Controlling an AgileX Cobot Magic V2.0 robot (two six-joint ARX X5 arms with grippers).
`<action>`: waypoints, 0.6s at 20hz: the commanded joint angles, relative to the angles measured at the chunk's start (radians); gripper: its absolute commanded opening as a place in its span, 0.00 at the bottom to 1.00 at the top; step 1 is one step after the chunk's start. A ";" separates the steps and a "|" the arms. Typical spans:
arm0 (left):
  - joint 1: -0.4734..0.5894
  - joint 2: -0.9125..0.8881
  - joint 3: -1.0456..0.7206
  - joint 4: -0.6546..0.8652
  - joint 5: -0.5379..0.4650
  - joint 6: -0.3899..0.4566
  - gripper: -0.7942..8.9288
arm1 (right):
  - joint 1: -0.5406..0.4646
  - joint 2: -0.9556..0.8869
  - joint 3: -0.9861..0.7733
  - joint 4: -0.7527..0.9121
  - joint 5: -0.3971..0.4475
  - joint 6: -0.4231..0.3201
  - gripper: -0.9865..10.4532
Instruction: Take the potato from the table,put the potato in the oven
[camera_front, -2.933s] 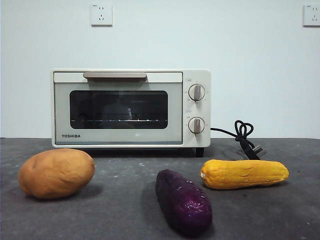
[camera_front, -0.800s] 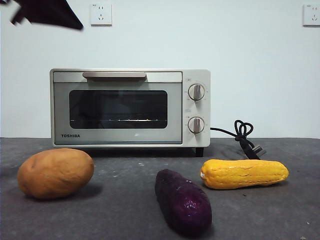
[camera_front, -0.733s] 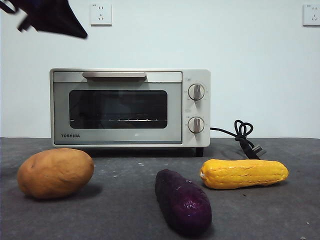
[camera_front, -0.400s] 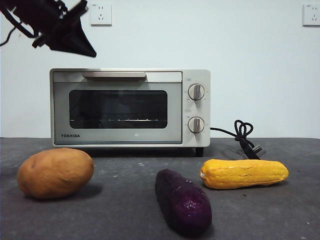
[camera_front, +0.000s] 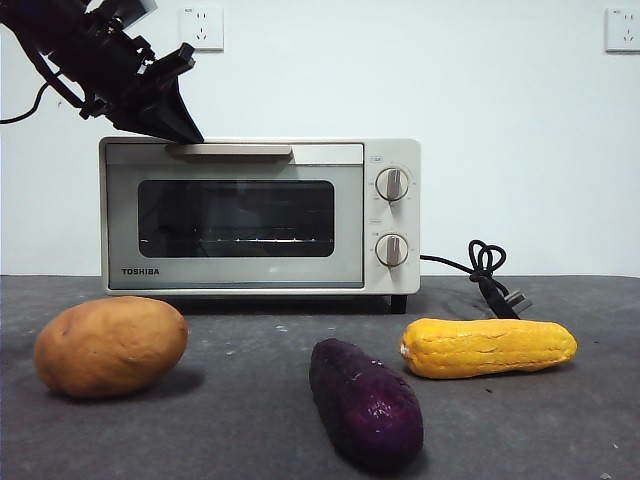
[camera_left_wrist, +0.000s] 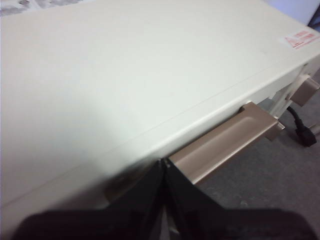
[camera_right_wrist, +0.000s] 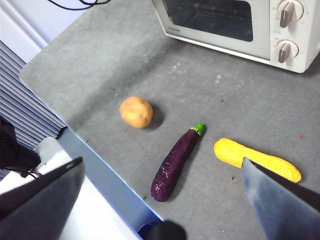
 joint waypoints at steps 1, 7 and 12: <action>-0.001 0.019 -0.001 0.006 -0.006 0.032 0.07 | 0.002 0.002 0.003 0.000 0.003 0.003 0.66; -0.006 0.048 -0.001 -0.025 -0.003 0.039 0.07 | 0.002 0.008 0.003 0.000 0.003 0.003 0.66; -0.023 0.062 -0.001 -0.088 0.005 0.050 0.07 | 0.002 0.011 0.003 0.000 0.002 0.003 0.66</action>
